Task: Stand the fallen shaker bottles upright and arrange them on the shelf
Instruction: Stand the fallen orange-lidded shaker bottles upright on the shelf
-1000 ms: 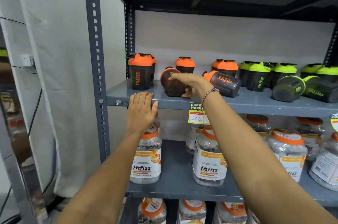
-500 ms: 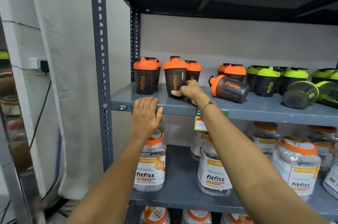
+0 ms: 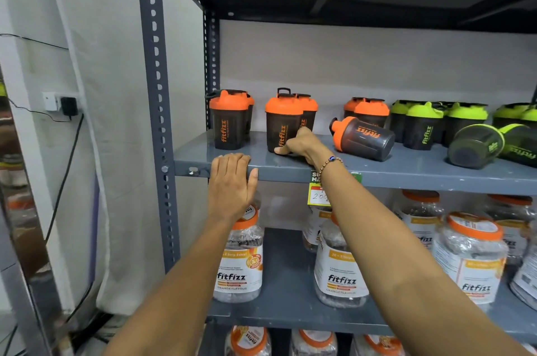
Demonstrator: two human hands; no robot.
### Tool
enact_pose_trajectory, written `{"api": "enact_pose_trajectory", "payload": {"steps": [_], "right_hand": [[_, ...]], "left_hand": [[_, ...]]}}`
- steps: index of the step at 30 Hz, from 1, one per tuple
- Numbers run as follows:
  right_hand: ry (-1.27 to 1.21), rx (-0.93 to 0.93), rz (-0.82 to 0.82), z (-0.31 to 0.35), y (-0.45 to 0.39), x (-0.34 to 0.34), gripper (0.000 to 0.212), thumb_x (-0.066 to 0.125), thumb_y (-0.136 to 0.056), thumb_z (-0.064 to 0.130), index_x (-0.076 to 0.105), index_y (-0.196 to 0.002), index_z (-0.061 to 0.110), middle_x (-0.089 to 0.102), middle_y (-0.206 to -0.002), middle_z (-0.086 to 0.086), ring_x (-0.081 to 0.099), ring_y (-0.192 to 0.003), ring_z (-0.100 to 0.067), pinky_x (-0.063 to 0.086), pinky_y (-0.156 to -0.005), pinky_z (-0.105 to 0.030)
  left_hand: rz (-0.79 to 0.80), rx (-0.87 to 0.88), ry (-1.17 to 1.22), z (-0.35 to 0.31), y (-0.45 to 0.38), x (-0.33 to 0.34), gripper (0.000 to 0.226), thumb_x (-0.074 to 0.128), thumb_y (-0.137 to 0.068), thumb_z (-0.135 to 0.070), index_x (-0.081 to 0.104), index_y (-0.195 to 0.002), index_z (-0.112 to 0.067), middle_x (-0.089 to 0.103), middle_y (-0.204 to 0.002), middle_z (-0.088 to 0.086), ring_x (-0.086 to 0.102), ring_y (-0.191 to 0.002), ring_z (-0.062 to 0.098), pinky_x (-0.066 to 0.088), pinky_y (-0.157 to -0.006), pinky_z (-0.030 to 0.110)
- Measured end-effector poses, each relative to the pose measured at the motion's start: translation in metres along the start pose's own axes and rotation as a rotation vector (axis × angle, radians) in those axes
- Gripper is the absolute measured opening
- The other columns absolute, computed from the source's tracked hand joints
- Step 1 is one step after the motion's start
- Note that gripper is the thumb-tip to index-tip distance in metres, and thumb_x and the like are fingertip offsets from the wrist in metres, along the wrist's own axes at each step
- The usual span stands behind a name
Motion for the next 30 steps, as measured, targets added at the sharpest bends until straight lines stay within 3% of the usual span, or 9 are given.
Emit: {"api": "enact_pose_trajectory", "payload": {"steps": [4, 11, 14, 16, 18, 20, 23, 27, 30], "right_hand": [[-0.068, -0.023, 0.026, 0.004, 0.016, -0.008, 0.059, 0.080, -0.072, 0.007, 0.052, -0.123, 0.000, 0.061, -0.125, -0.014, 0.055, -0.118, -0.029, 0.045, -0.102, -0.039], [0.071, -0.266, -0.414, 0.018, 0.047, -0.138, 0.029, 0.070, -0.079, 0.002, 0.071, -0.108, 0.004, 0.072, -0.112, -0.014, 0.065, -0.110, -0.024, 0.048, -0.098, -0.028], [0.183, -0.181, -0.508, -0.002, 0.044, -0.194, 0.030, 0.061, -0.083, 0.007, 0.069, -0.112, 0.004, 0.068, -0.120, -0.017, 0.060, -0.118, -0.030, 0.045, -0.098, -0.029], [0.301, -0.061, -0.454, -0.024, 0.033, -0.211, 0.028, 0.051, -0.087, 0.007, 0.064, -0.111, -0.003, 0.061, -0.128, -0.024, 0.058, -0.116, -0.035, 0.046, -0.088, -0.033], [0.410, -0.006, -0.318, -0.041, 0.022, -0.212, 0.023, 0.049, -0.091, 0.013, 0.061, -0.097, -0.006, 0.060, -0.128, -0.026, 0.057, -0.100, -0.031, 0.040, -0.075, -0.032], [0.443, 0.029, -0.141, -0.058, 0.011, -0.205, 0.045, 0.057, -0.092, 0.030, 0.057, -0.118, -0.007, 0.058, -0.131, -0.022, 0.055, -0.099, -0.029, 0.042, -0.078, -0.034], [0.295, 0.114, 0.101, -0.078, 0.008, -0.195, 0.071, 0.068, -0.083, 0.042, 0.044, -0.136, 0.001, 0.055, -0.131, -0.013, 0.055, -0.104, -0.029, 0.047, -0.083, -0.038], [0.231, 0.132, 0.260, -0.085, 0.003, -0.194, 0.070, 0.077, -0.075, 0.038, 0.050, -0.130, 0.003, 0.060, -0.128, -0.011, 0.062, -0.098, -0.025, 0.054, -0.086, -0.036], [0.152, 0.153, 0.291, -0.088, 0.006, -0.191, 0.070, 0.078, -0.072, 0.039, 0.051, -0.130, 0.010, 0.059, -0.127, -0.012, 0.063, -0.095, -0.026, 0.054, -0.068, -0.029]], "left_hand": [[-0.025, -0.073, 0.077, -0.009, -0.002, -0.008, 0.033, 0.038, -0.093, -0.029, 0.064, -0.104, -0.011, 0.064, -0.105, 0.006, 0.058, -0.103, 0.023, 0.031, -0.109, 0.041], [0.013, 0.056, 0.179, -0.090, 0.000, 0.006, 0.037, 0.036, -0.095, -0.029, 0.066, -0.108, -0.011, 0.066, -0.109, 0.003, 0.059, -0.106, 0.022, 0.024, -0.112, 0.041], [0.020, 0.065, 0.190, -0.120, 0.000, 0.011, 0.039, 0.035, -0.095, -0.031, 0.066, -0.109, -0.012, 0.067, -0.109, 0.003, 0.060, -0.105, 0.022, 0.024, -0.111, 0.041], [0.029, 0.080, 0.164, -0.139, -0.002, 0.014, 0.039, 0.037, -0.094, -0.032, 0.067, -0.109, -0.012, 0.067, -0.109, 0.003, 0.061, -0.105, 0.023, 0.024, -0.111, 0.042], [0.030, 0.079, 0.122, -0.153, -0.004, 0.018, 0.038, 0.039, -0.092, -0.034, 0.067, -0.108, -0.012, 0.067, -0.107, 0.002, 0.061, -0.104, 0.022, 0.025, -0.110, 0.043], [0.026, 0.070, 0.052, -0.160, -0.004, 0.023, 0.038, 0.040, -0.092, -0.034, 0.067, -0.106, -0.012, 0.067, -0.105, 0.003, 0.061, -0.101, 0.023, 0.025, -0.108, 0.045], [-0.009, 0.095, -0.055, -0.160, -0.003, 0.029, 0.038, 0.039, -0.092, -0.034, 0.067, -0.105, -0.011, 0.066, -0.104, 0.007, 0.062, -0.097, 0.027, 0.027, -0.104, 0.046], [-0.056, 0.077, -0.102, -0.160, -0.003, 0.034, 0.038, 0.040, -0.091, -0.033, 0.066, -0.106, -0.009, 0.065, -0.106, 0.009, 0.055, -0.099, 0.026, 0.029, -0.103, 0.046], [-0.082, 0.066, -0.120, -0.160, -0.001, 0.036, 0.038, 0.040, -0.091, -0.033, 0.066, -0.106, -0.009, 0.065, -0.106, 0.010, 0.051, -0.101, 0.025, 0.029, -0.103, 0.047]]}}
Point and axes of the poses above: each hand's wrist, its own y-axis away from the middle knuckle, its own x-axis out of the palm, z = x × y, the point moved 9 cm from there along -y, towards the middle knuckle
